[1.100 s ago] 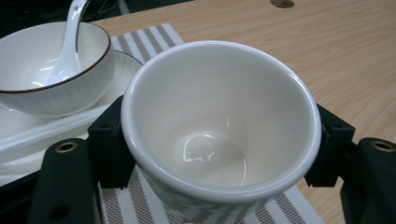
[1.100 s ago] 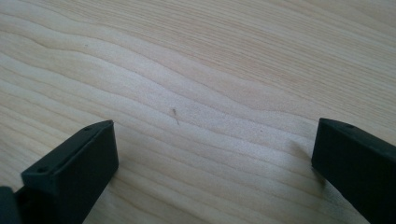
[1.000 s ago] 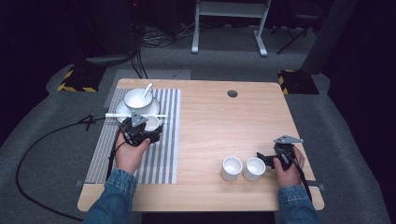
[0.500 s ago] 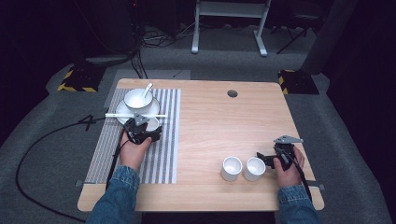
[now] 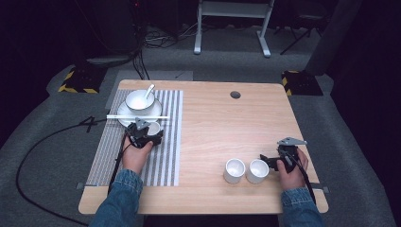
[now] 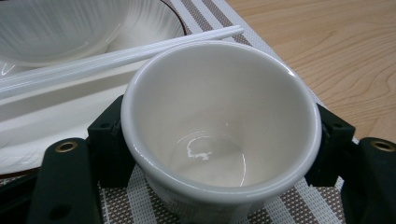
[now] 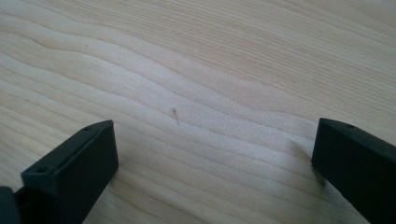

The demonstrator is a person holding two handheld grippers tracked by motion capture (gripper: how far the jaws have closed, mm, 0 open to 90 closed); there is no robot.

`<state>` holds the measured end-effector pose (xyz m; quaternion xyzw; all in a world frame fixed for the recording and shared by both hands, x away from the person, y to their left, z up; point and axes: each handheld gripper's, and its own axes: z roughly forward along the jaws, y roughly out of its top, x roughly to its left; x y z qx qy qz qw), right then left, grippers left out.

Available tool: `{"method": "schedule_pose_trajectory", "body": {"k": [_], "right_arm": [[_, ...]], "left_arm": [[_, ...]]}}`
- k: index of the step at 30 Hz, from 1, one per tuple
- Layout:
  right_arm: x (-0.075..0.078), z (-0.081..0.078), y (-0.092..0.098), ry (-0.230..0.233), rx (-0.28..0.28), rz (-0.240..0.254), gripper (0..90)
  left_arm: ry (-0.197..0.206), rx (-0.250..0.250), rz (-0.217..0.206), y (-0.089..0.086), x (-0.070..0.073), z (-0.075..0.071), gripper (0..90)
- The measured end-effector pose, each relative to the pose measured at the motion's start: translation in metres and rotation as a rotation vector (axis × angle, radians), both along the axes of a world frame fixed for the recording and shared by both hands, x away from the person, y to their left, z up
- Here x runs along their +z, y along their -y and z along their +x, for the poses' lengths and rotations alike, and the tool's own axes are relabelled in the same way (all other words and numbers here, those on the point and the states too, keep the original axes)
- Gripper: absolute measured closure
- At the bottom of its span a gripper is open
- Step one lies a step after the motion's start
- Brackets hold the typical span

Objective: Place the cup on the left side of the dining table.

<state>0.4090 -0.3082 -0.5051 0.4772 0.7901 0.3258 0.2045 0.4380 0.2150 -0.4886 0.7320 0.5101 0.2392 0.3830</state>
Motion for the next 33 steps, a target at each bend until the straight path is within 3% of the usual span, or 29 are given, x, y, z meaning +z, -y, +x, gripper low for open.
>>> {"method": "schedule_pose_trajectory", "body": {"k": [18,33], "right_arm": [[0.0,0.0,0.0,0.0,0.001,0.001,0.3],[0.0,0.0,-0.002,0.0,0.006,0.001,0.3]], "left_arm": [[-0.004,0.043,-0.001,0.005,0.003,-0.002,24.9],[0.034,0.059,-0.011,0.0,0.032,-0.024,22.2]]}}
